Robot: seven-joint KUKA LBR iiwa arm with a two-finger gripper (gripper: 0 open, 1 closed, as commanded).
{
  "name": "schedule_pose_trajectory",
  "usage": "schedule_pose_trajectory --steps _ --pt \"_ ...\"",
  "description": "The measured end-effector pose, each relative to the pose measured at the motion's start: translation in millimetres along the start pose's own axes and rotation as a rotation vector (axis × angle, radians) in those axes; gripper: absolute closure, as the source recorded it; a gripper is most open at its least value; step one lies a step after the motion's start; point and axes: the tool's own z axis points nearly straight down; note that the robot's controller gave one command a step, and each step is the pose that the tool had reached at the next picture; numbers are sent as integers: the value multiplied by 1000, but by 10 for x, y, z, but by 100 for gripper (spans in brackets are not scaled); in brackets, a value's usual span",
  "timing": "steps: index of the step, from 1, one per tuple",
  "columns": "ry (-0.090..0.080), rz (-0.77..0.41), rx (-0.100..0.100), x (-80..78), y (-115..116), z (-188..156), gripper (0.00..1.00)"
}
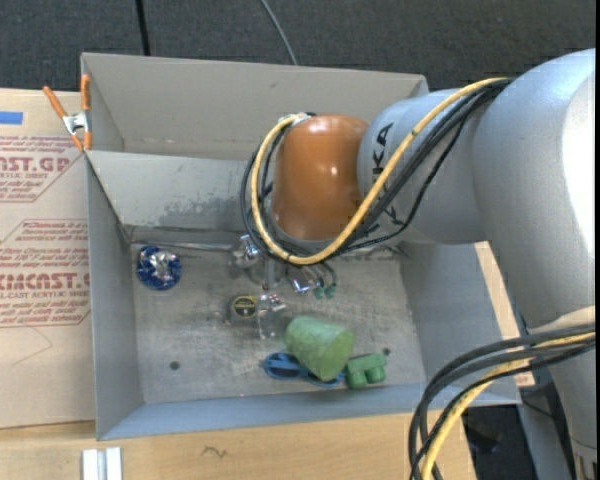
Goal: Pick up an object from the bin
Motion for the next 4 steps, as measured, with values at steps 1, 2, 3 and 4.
schedule_pose_trajectory --steps 1,2,3,4 --pt "5 146 -1 80 -109 -28 0" --pt "-2 250 -1 153 -30 294 0" --pt "2 250 -1 140 -27 281 0" --pt "2 250 -1 133 -31 262 100"
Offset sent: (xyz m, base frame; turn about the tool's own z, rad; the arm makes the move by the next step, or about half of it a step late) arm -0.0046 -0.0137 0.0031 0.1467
